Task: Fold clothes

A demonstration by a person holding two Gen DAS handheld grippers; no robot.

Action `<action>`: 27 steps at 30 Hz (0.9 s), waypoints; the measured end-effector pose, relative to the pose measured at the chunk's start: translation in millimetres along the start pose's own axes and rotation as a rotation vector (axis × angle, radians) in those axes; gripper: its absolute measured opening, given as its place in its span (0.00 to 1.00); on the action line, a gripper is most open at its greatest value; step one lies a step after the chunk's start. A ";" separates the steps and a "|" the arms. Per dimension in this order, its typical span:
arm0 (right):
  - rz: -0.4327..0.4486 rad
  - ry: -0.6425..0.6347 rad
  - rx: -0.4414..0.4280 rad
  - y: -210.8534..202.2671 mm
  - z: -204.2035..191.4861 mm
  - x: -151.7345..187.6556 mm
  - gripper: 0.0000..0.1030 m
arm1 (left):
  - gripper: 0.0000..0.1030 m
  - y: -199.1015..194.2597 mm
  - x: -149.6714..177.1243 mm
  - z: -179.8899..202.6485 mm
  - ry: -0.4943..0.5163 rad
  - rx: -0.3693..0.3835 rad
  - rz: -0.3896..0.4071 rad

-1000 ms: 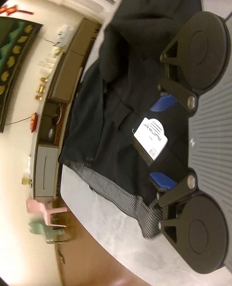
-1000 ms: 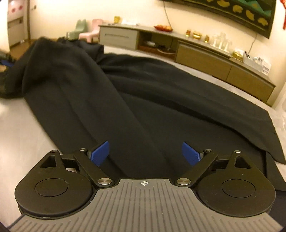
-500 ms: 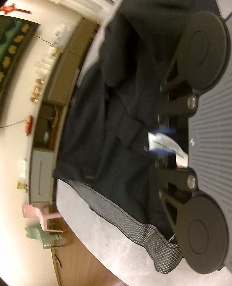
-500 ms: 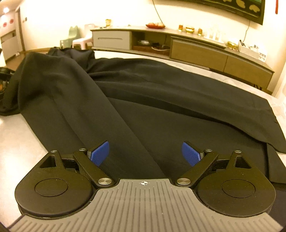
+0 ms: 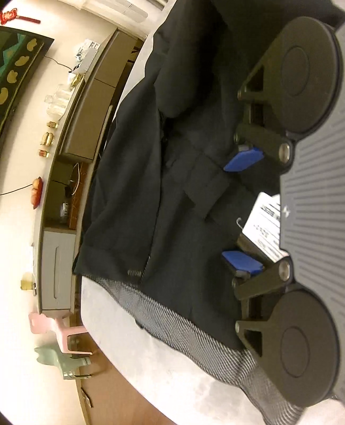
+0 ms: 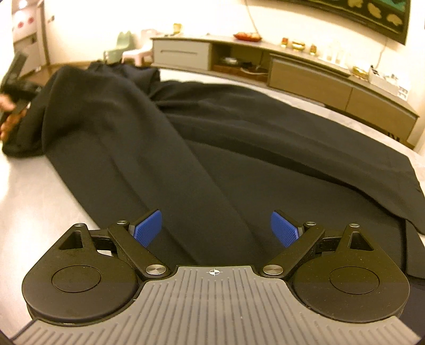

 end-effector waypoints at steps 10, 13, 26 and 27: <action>-0.026 -0.015 -0.011 12.7 -1.7 0.6 0.89 | 0.09 -73.4 -19.5 13.6 -0.056 0.016 0.153; -0.012 0.003 0.000 6.0 3.6 -2.7 0.89 | 0.09 -149.1 -2.0 -23.8 -0.207 -0.037 0.270; 0.039 0.030 0.059 -19.0 8.5 -11.9 0.94 | 0.93 -218.3 87.7 -32.5 -0.161 -0.408 0.345; 0.040 -0.001 0.093 -18.3 7.4 -10.2 0.95 | 0.93 -213.1 87.7 -14.7 -0.125 -0.383 0.349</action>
Point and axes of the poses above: each gripper's, at about its wrist camera, not at the fingertips, and y roughly the way its jaws point, z to its right, x to its underside, the point moved 2 cm from there along y, roughly the way its jaws point, and after that the axes turned 10 degrees about z, right-handed, at the moved point
